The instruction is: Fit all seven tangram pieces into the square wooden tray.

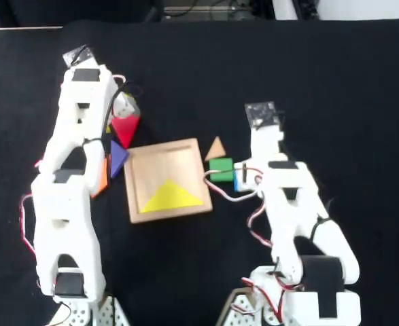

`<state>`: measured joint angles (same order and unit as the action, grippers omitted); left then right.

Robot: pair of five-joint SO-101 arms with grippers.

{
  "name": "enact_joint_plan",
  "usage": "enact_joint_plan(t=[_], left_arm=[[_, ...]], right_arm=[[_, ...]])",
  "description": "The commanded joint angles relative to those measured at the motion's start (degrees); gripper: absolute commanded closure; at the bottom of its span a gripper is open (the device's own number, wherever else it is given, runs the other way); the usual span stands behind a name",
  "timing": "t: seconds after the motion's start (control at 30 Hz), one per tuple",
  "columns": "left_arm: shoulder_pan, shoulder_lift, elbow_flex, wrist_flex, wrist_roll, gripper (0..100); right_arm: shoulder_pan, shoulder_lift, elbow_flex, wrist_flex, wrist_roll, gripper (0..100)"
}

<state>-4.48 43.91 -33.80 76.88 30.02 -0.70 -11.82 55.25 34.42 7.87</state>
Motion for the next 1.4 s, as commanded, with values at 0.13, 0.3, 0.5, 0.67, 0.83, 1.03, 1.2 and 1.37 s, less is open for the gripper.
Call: enact_joint_plan(t=[0.13, 0.3, 0.5, 0.67, 0.83, 1.03, 1.2, 1.37], left_arm=[[0.7, 2.3, -9.2, 0.2, 0.6, 71], [0.6, 2.5, -10.4, 0.2, 0.5, 71], [0.5, 2.5, -7.9, 0.1, -0.4, 71], [0.9, 3.9, -8.0, 0.2, -2.3, 69], [0.9, 5.2, -8.0, 3.3, -2.3, 62], [0.6, 5.4, -7.4, 1.4, -2.0, 61], [0.8, 6.2, -7.9, 1.1, -1.1, 62], [-0.6, 9.0, -9.5, 1.5, -0.7, 67]], right_arm=[[-0.4, 0.4, -3.8, -0.5, -0.3, 98.2], [-0.4, 0.4, -3.7, -0.5, -0.3, 98.2], [-0.4, 0.4, -3.6, -0.5, -0.3, 98.2], [-0.4, 0.4, -3.6, -0.5, -0.3, 98.2], [-0.4, 0.4, -3.6, -0.5, -0.3, 98.2], [-0.4, 0.4, -3.6, -0.5, -0.3, 98.3], [-0.4, 0.4, -3.6, -0.5, -0.3, 98.3], [-0.4, 0.4, -3.6, -0.5, -0.3, 98.3]])
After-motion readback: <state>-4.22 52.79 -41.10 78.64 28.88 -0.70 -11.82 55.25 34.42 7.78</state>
